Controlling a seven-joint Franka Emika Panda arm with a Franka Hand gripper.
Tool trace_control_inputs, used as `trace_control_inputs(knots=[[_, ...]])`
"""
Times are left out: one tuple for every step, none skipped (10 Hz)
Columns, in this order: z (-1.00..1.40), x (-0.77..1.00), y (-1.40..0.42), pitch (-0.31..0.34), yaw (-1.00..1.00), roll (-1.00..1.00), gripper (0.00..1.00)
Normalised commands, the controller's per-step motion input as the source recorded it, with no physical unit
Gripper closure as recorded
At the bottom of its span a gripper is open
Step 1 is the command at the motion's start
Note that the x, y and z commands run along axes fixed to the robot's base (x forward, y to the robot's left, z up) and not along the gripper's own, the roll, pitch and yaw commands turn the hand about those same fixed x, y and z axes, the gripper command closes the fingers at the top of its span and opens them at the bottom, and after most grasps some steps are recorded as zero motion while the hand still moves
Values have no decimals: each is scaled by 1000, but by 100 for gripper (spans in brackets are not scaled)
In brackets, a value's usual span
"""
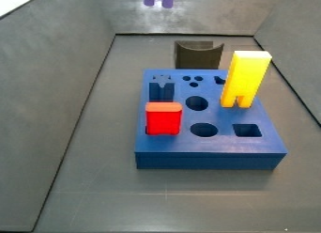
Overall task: Pick up the 3 prong object. Move up. Place the 3 prong object on the fixture. Regrasp the 3 prong object. Move to above the board. Insert the 3 prong object.
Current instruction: Move to above the board, then insert the 3 prong object.
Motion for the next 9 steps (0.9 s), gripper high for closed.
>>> trace_control_inputs(knots=[[2, -42, 17, -70, -21, -267, 100], [1, -30, 14, -50, -20, -205, 100], [0, 17, 0, 0, 0, 0, 100], [0, 6, 0, 0, 0, -23, 100], [0, 74, 3, 0, -63, -54, 100], [0, 77, 6, 0, -137, -57, 100], [-34, 146, 43, -1, -186, -93, 100], [-31, 126, 94, -34, -320, -111, 100], [-71, 149, 89, -59, -340, -133, 100]])
